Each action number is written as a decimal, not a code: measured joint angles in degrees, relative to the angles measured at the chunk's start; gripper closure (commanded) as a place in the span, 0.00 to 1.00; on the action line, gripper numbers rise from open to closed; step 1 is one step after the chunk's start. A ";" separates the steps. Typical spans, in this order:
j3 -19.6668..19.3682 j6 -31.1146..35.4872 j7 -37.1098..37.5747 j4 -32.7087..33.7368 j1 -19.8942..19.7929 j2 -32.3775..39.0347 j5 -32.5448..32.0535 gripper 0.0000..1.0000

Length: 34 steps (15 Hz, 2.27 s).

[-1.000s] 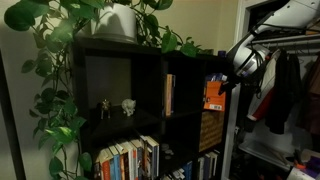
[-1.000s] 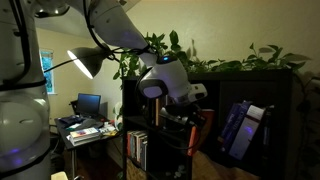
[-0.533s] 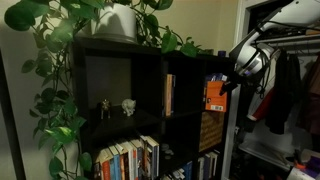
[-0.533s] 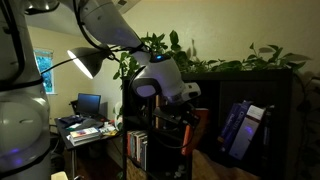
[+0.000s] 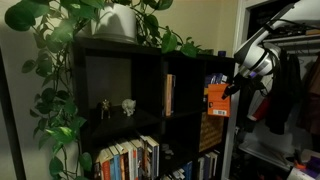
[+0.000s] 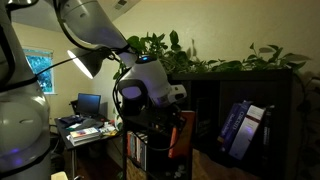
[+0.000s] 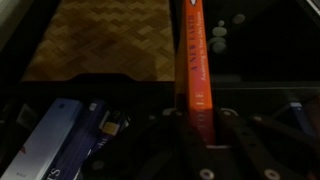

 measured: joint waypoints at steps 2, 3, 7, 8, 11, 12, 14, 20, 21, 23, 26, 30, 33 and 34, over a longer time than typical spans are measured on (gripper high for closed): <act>1.46 -0.07 -0.05 -0.67 -0.05 -1.11 -0.14 0.94; 2.34 -0.08 -0.07 -0.57 -0.07 -1.32 -0.14 0.94; 6.16 -0.08 -0.06 -0.51 0.18 -2.29 -0.10 0.94; 7.10 -0.07 -0.06 -0.41 0.27 -2.55 0.07 0.94; 8.86 0.01 0.24 -0.39 1.30 -3.47 0.62 0.94; 9.31 0.04 0.39 -0.38 1.58 -3.67 0.78 0.94; 10.07 0.49 0.56 -0.17 2.25 -3.80 1.64 0.94; 10.03 5.54 0.60 2.89 5.91 -3.02 7.90 0.94; 9.65 6.53 0.60 3.88 6.82 -2.64 9.08 0.95; 8.68 8.26 0.59 5.94 8.38 -1.45 11.08 0.95; 6.39 9.62 0.55 9.49 10.36 1.43 13.32 0.95; 2.55 9.91 -0.90 14.90 12.73 6.18 16.59 0.95; 0.59 9.91 -2.97 18.87 13.44 10.06 19.46 0.95; 0.29 9.91 -3.89 19.96 13.44 11.32 20.61 0.95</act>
